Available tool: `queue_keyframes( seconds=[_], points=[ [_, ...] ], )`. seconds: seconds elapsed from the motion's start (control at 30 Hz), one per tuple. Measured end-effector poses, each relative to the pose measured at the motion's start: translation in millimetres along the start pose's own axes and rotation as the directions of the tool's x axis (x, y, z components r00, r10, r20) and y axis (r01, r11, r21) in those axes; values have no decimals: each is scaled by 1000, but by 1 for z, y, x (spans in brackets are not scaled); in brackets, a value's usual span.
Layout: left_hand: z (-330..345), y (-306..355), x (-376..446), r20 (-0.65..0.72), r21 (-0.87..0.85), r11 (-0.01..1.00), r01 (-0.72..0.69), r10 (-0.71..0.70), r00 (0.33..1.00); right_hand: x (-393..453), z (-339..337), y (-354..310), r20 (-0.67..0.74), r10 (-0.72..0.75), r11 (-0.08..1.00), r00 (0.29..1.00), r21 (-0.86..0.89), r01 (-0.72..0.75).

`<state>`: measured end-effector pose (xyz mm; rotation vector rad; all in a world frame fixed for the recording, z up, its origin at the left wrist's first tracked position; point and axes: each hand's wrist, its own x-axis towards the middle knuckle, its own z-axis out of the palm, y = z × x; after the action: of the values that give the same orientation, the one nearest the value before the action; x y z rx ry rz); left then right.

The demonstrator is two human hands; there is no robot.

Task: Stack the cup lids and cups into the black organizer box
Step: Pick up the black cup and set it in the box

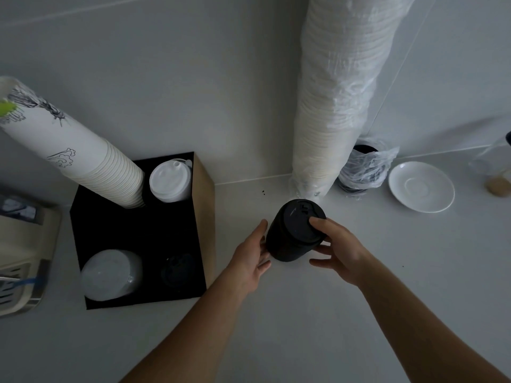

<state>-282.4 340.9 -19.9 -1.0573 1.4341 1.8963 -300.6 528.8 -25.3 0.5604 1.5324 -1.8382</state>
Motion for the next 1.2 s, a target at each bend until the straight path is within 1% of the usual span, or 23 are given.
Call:
queue_keyframes(
  seconds=[0.07, 0.13, 0.3, 0.47, 0.67, 0.8, 1.0, 1.2],
  points=[
    [1, -2, -2, 16, 42, 999, 7, -7, 1000, -1, -3, -1, -1, -6, 1000, 1000, 6, 6],
    [4, -4, -4, 42, 43, 999, 12, -13, 999, -3, -3, -2, -26, -28, 999, 999, 18, 29],
    [3, -8, -5, 24, -72, 997, 41, -40, 999, -14, 7, 2, -94, -84, 994, 992, 67, 91],
    [-4, -18, -15, 67, -150, 987, 62, -53, 996, -27, 17, 6, -103, -106, 990, 989, 87, 115],
    [-23, -32, -31, 90, -212, 976, 45, -27, 996, -51, 30, 8, -88, -144, 989, 986, 8, 145],
    [-37, -41, -47, 112, -233, 972, 21, 5, 994, -69, 46, 5, -55, -178, 981, 982, -92, 173],
    [-68, -52, -83, 99, -273, 961, -50, 80, 992, -99, 79, 6, 11, -228, 958, 974, -179, 226],
    [-107, -65, -116, 83, -305, 944, -128, 160, 984, -121, 111, 12, 73, -255, 942, 964, -206, 264]
  ],
)
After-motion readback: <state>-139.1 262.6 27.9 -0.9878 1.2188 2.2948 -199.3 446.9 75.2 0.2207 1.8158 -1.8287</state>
